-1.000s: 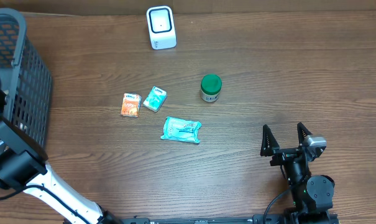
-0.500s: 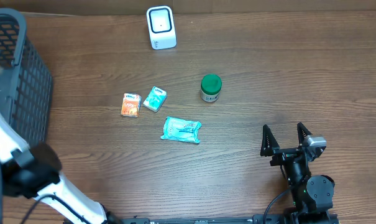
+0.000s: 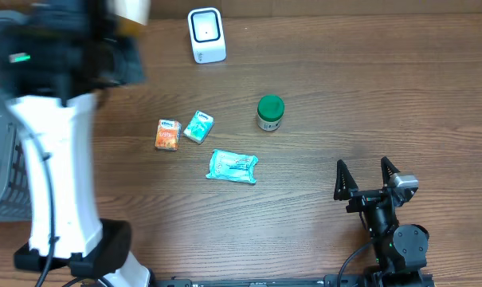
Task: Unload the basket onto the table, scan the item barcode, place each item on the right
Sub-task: 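Lift the Pantree bag out and carry it toward the scanner, then lower the Pantree bag onto the teal packet and release it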
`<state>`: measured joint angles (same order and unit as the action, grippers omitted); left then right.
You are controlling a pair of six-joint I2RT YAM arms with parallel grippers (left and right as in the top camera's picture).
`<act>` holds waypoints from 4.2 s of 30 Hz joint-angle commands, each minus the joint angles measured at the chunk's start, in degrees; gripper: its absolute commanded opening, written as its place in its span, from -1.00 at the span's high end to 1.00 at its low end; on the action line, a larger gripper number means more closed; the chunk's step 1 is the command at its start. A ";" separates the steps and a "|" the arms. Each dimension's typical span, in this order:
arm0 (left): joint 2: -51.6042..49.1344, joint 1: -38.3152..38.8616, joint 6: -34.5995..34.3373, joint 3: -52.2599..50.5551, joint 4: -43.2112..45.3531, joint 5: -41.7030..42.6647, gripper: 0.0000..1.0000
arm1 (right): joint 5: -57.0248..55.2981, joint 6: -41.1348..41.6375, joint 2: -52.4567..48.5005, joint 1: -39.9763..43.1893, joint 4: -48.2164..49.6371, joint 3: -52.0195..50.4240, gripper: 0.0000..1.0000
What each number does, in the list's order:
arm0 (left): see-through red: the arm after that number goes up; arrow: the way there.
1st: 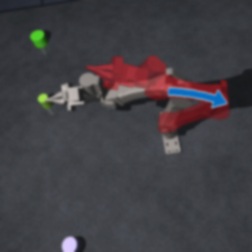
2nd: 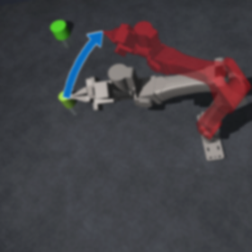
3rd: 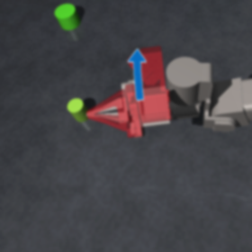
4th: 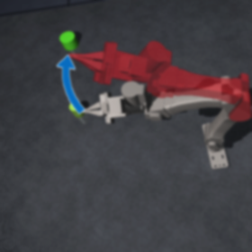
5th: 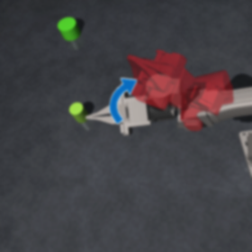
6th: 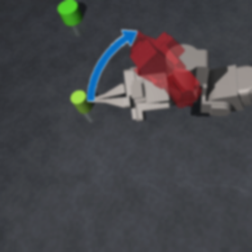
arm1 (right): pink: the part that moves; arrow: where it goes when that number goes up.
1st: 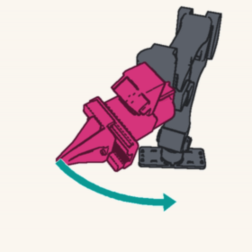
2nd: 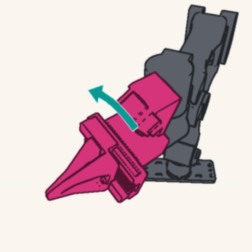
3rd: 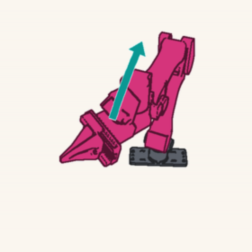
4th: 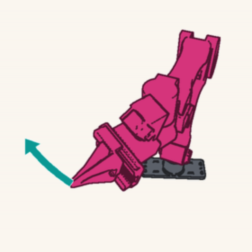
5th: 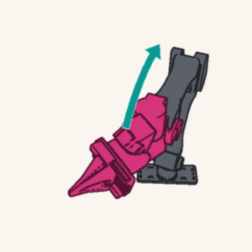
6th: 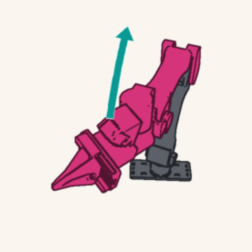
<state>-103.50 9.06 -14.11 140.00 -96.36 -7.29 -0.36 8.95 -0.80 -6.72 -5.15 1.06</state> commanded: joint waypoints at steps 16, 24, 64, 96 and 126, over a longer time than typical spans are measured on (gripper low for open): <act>-0.66 20.68 8.44 -35.76 14.78 -4.92 0.91 | 0.04 -0.24 0.57 0.33 0.37 -0.59 -1.00; -0.66 21.77 11.39 -38.01 16.39 -3.89 0.92 | 0.04 -0.24 0.57 0.33 0.37 -0.59 -1.00; -0.68 25.27 -6.75 -58.36 36.13 12.02 0.89 | 0.04 -0.24 0.57 0.33 0.37 -0.59 -1.00; -0.68 26.10 23.71 -58.40 36.52 7.98 0.91 | 0.04 -0.24 0.57 0.33 0.37 -0.59 -1.00; -0.68 27.61 49.51 -65.02 37.18 -15.56 0.92 | 0.04 -0.24 0.57 0.33 0.37 -0.61 -0.99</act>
<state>-104.18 36.40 33.71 75.35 -58.85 -20.49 -0.34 8.97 -0.80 -6.72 -5.13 1.06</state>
